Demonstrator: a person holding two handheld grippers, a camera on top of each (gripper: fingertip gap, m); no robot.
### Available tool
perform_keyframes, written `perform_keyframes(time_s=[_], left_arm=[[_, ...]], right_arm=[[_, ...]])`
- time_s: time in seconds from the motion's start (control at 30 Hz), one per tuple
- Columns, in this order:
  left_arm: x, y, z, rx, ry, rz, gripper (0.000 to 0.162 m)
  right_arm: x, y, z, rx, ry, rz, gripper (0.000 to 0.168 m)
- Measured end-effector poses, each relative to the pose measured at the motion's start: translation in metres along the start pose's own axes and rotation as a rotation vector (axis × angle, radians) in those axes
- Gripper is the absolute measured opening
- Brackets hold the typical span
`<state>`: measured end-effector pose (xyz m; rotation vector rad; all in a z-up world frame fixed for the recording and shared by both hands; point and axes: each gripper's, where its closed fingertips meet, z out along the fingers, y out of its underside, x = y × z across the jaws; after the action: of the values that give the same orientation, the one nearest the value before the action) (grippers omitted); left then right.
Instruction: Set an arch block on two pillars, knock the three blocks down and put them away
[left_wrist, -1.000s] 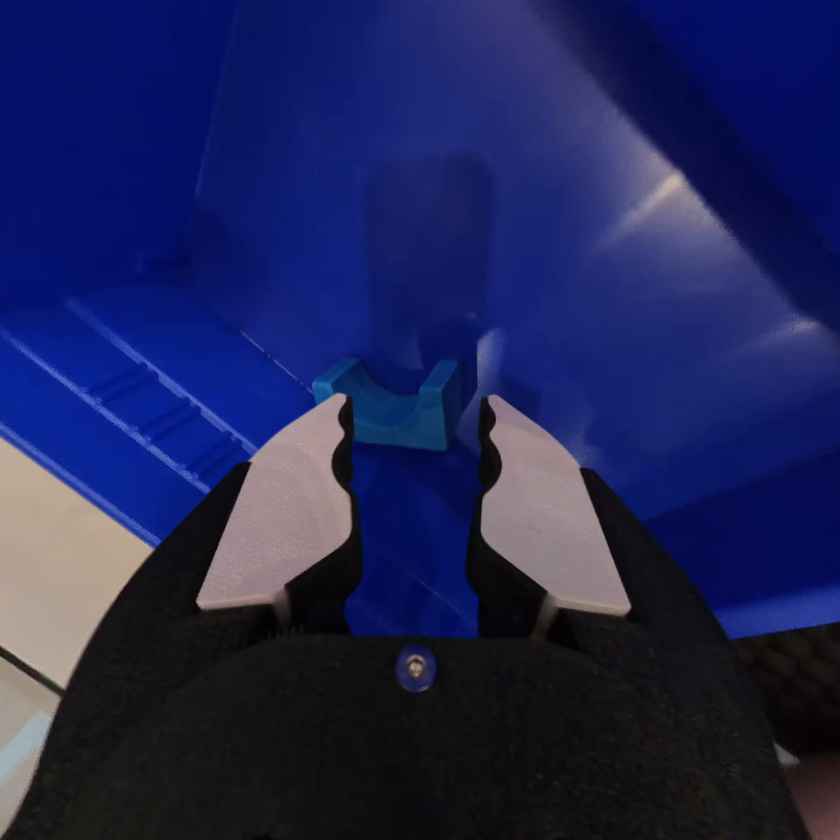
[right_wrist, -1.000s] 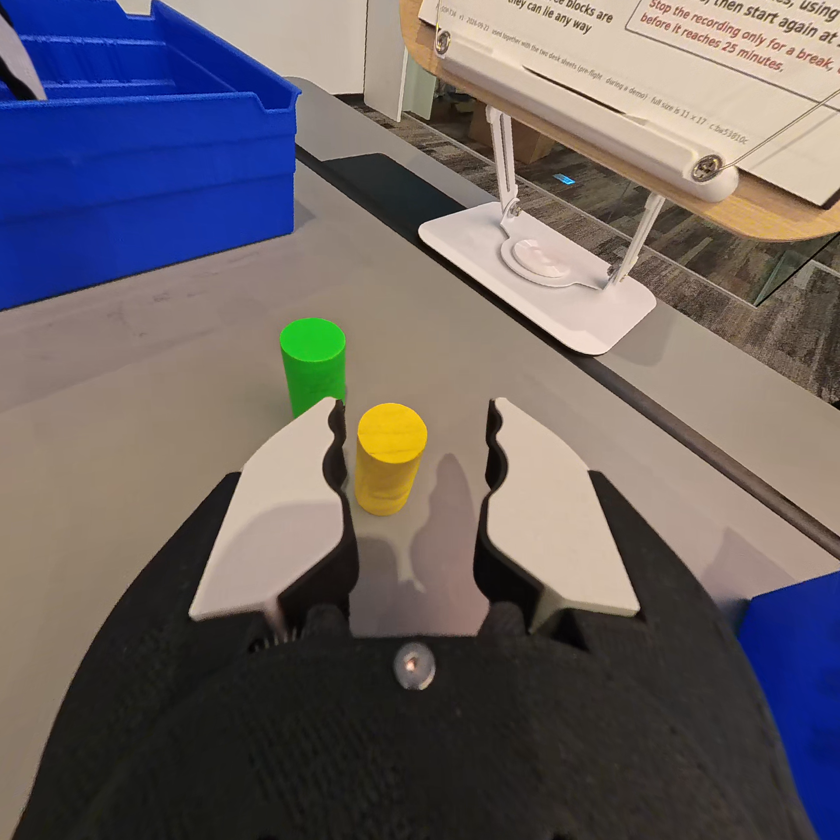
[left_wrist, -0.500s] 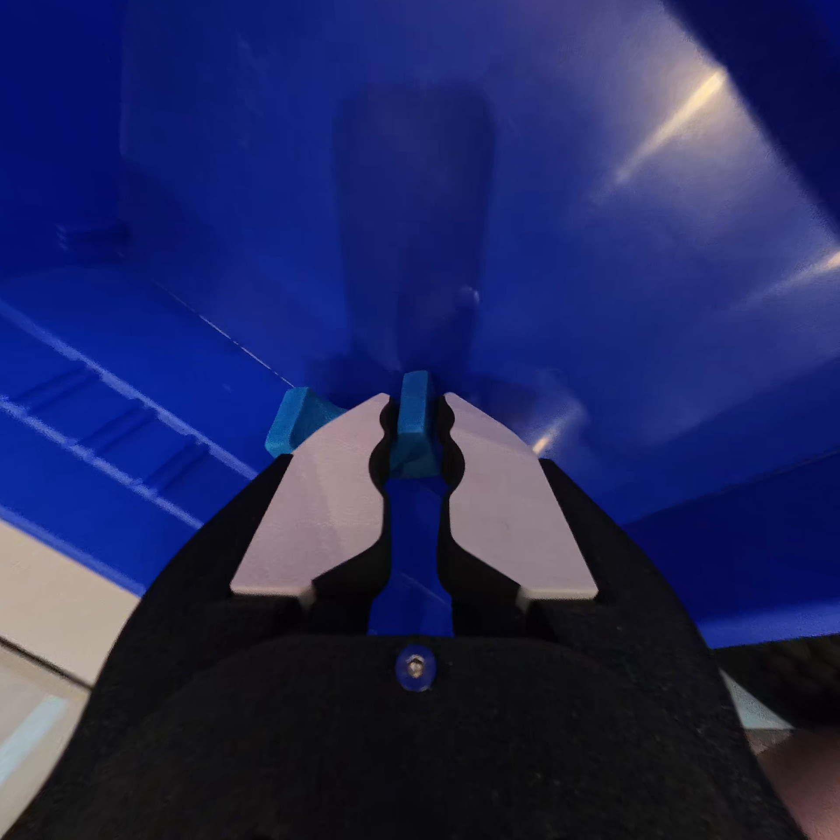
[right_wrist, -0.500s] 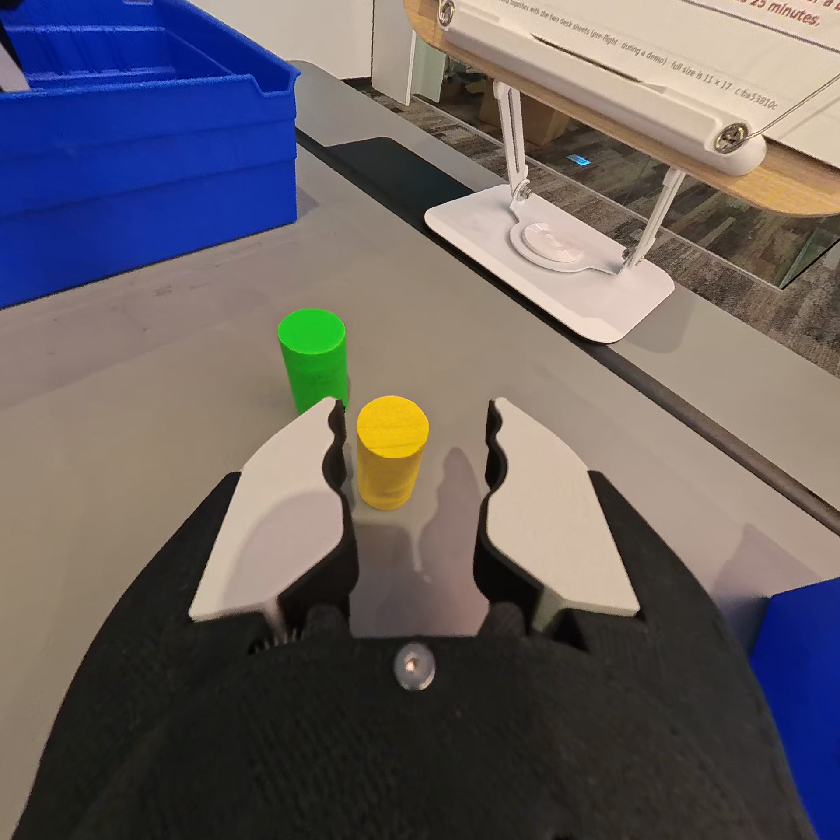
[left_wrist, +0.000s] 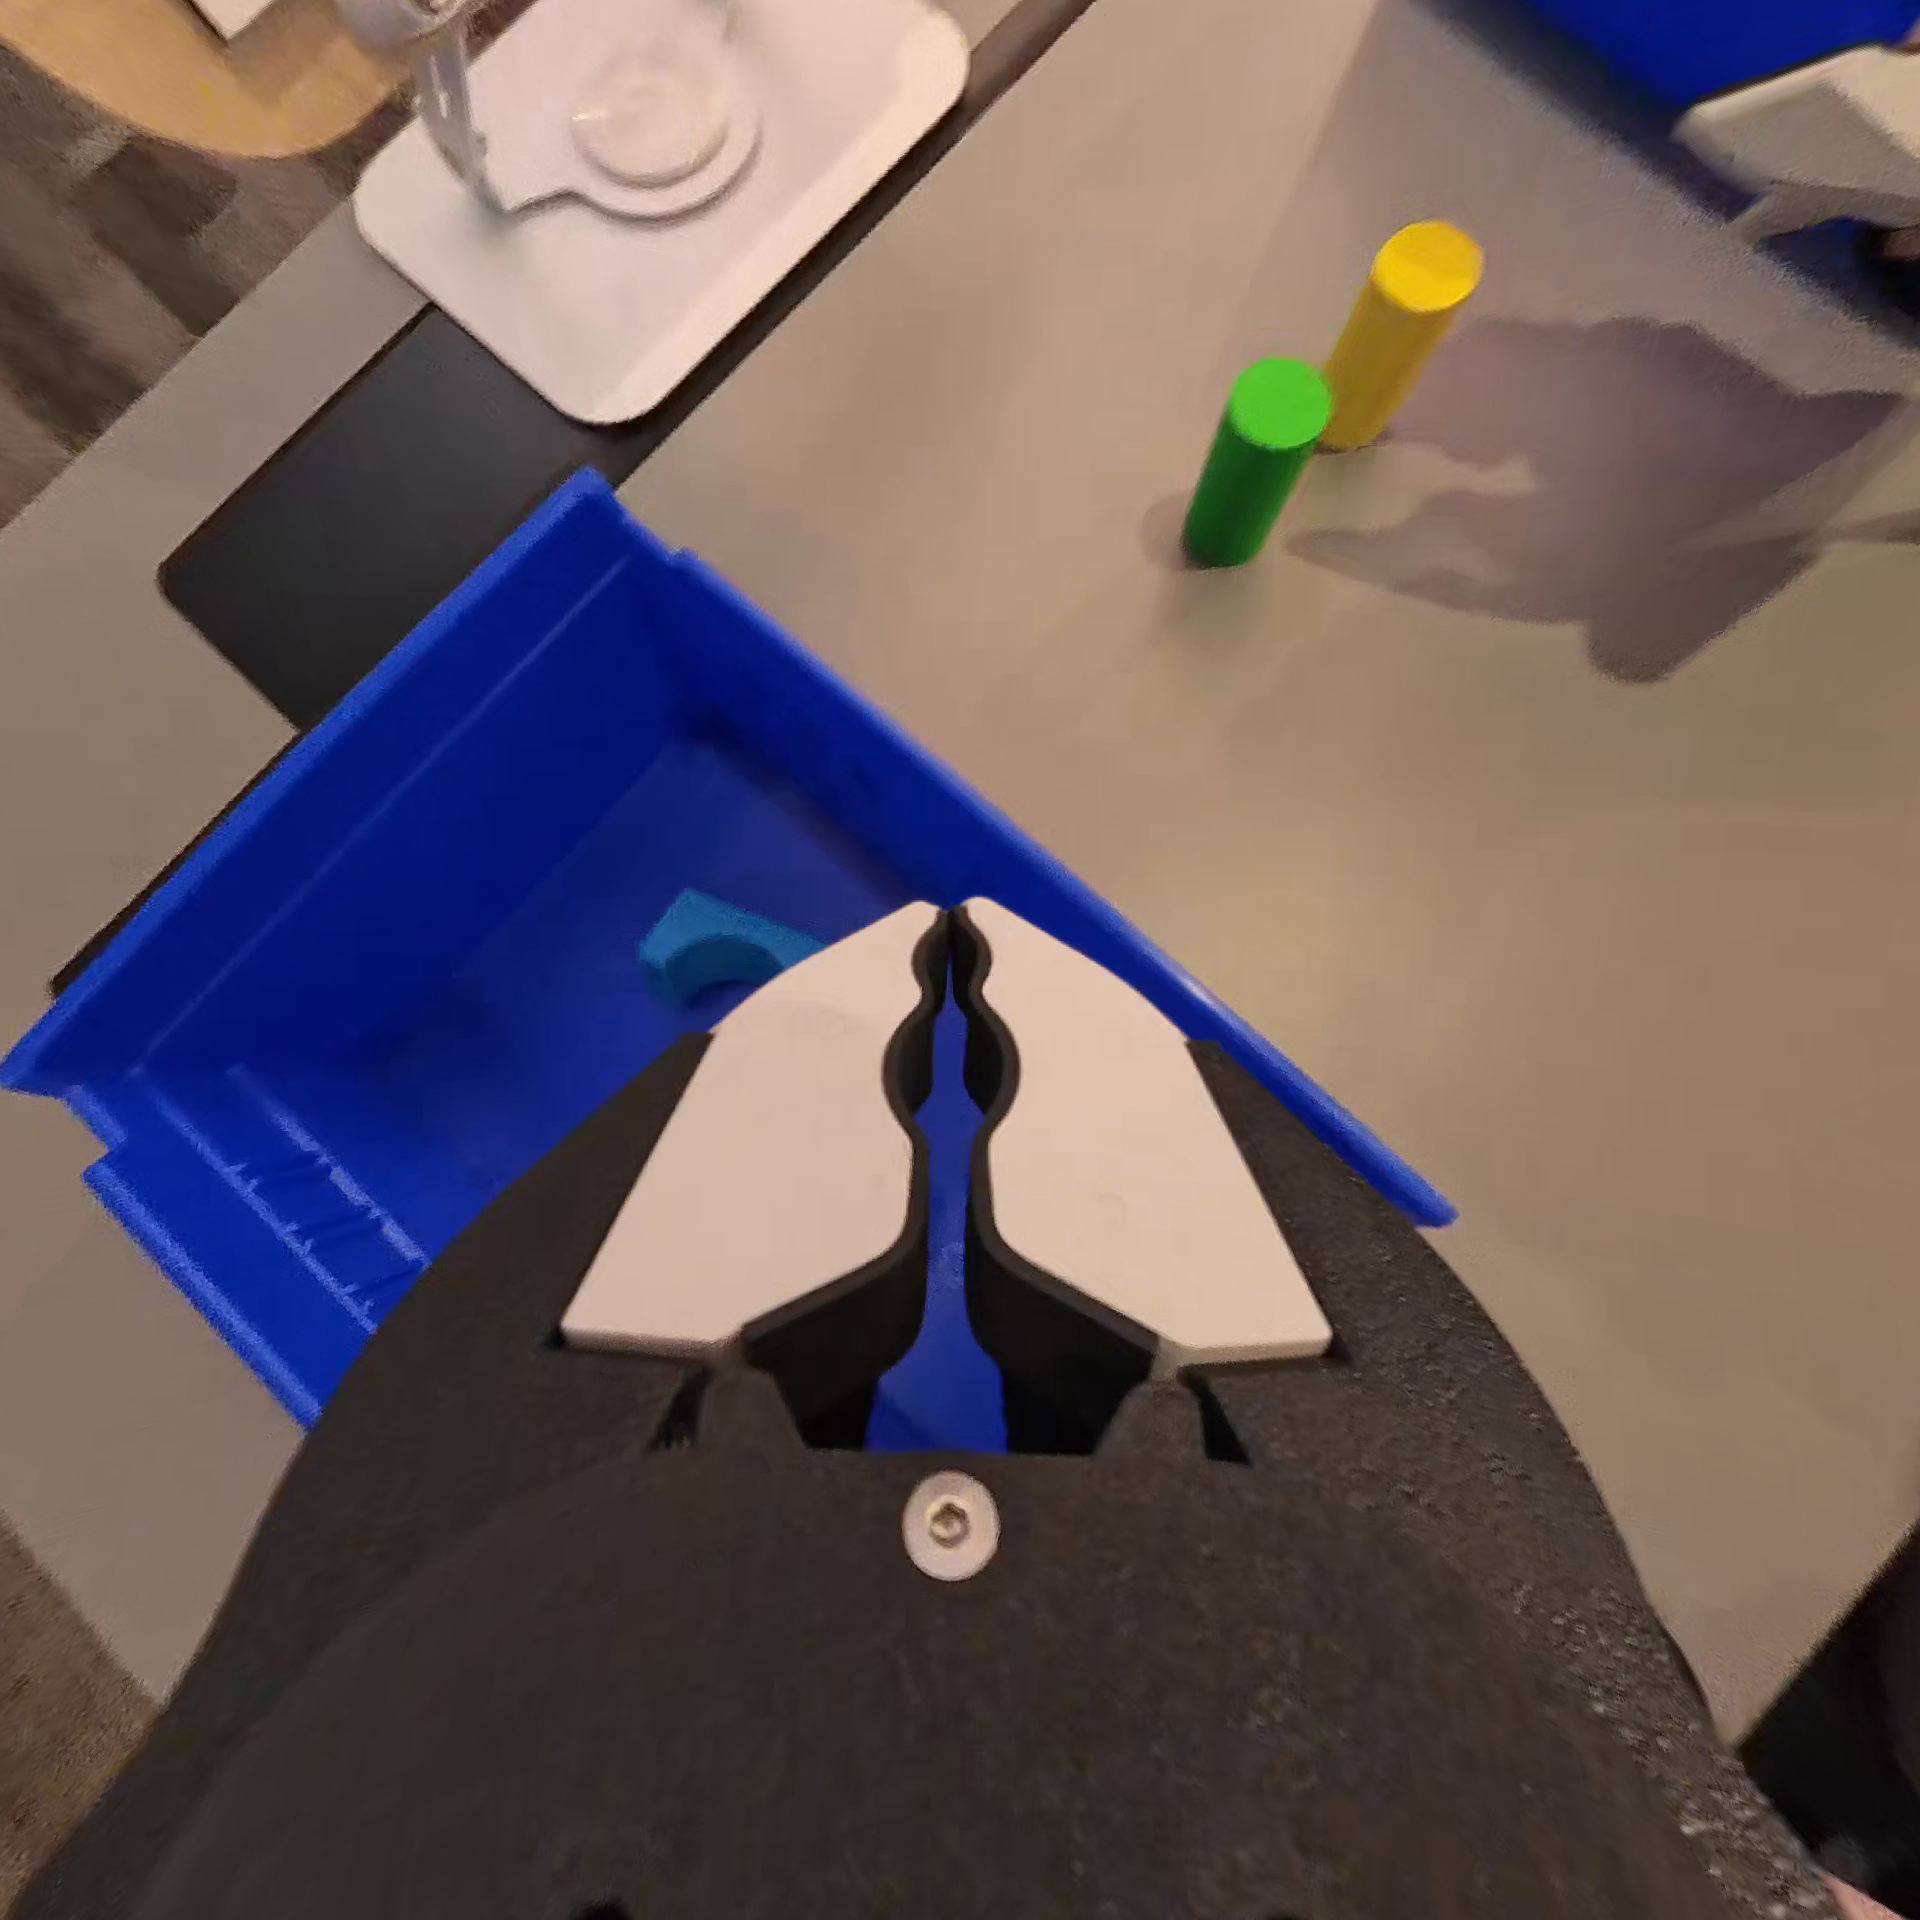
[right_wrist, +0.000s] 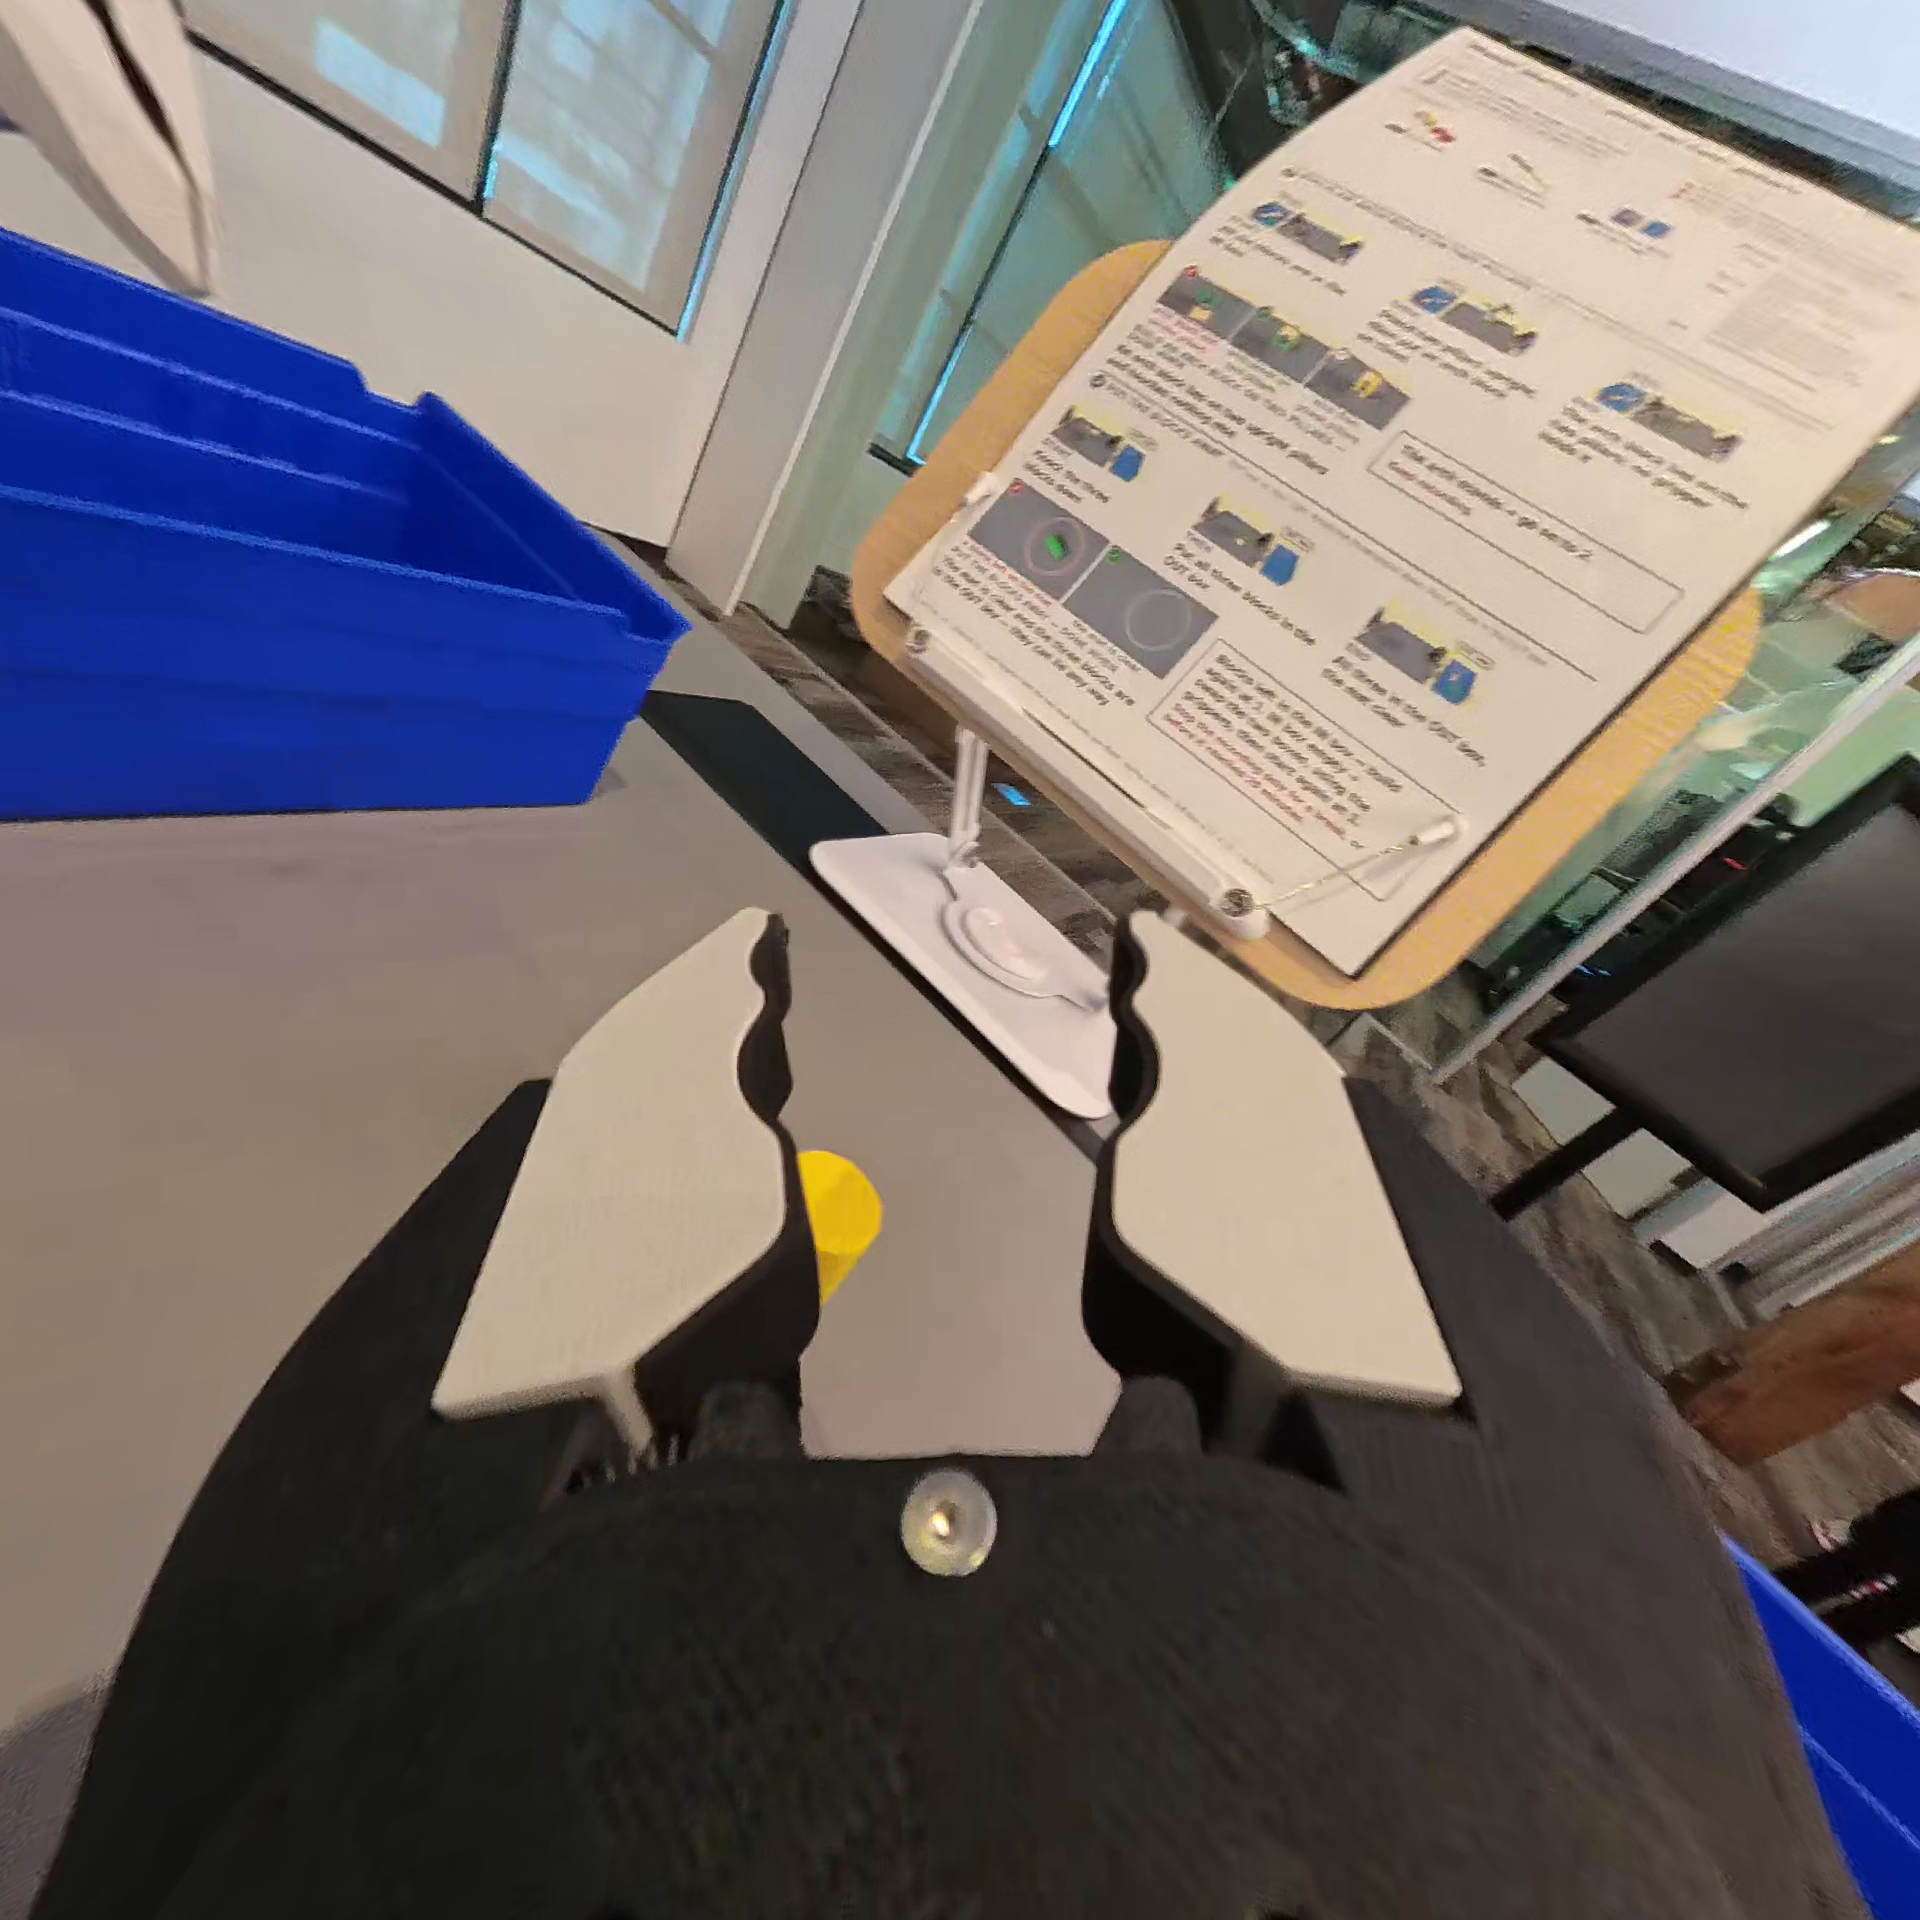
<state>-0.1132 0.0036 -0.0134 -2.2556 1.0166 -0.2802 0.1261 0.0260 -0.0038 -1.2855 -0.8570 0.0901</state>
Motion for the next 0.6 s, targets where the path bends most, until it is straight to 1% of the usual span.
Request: perform_keyframes(time_s=[0.03,0.1,0.13,0.17,0.2,0.27,0.3,0.37,0.4,0.47,0.5,0.6], left_arm=[[-0.006,0.001,0.003,0.002,-0.026,-0.01,0.0],[-0.025,0.006,0.007,-0.004,-0.072,-0.107,0.0],[-0.035,0.013,0.009,-0.024,-0.089,-0.159,0.008],[-0.041,0.023,0.014,-0.052,-0.082,-0.205,0.028],[-0.042,0.035,0.019,-0.101,-0.043,-0.259,0.044],[-0.042,0.055,0.032,-0.178,0.033,-0.399,0.065],[-0.046,0.055,0.039,-0.167,0.05,-0.47,0.068],[-0.057,0.055,0.055,-0.143,0.034,-0.585,0.063],[-0.059,0.059,0.062,-0.172,0.018,-0.609,0.062],[-0.06,0.074,0.074,-0.272,-0.029,-0.601,0.061],[-0.062,0.083,0.077,-0.322,-0.063,-0.585,0.053],[-0.071,0.097,0.083,-0.398,-0.149,-0.558,0.052]], right_arm=[[-0.005,0.001,0.001,-0.008,-0.02,0.006,0.06],[-0.012,0.006,0.004,-0.036,-0.063,0.007,0.06],[-0.014,0.01,0.006,-0.052,-0.079,0.004,0.06],[-0.015,0.015,0.007,-0.071,-0.087,0.005,0.06],[-0.015,0.02,0.009,-0.092,-0.089,0.009,0.06],[-0.015,0.028,0.011,-0.125,-0.096,0.026,0.06],[-0.016,0.031,0.012,-0.136,-0.102,0.034,0.06],[-0.018,0.035,0.014,-0.153,-0.112,0.035,0.06],[-0.019,0.037,0.014,-0.157,-0.115,0.029,0.06],[-0.021,0.039,0.015,-0.168,-0.118,0.015,0.06],[-0.021,0.039,0.015,-0.172,-0.12,0.011,0.06],[-0.024,0.042,0.016,-0.188,-0.132,0.01,0.06]])
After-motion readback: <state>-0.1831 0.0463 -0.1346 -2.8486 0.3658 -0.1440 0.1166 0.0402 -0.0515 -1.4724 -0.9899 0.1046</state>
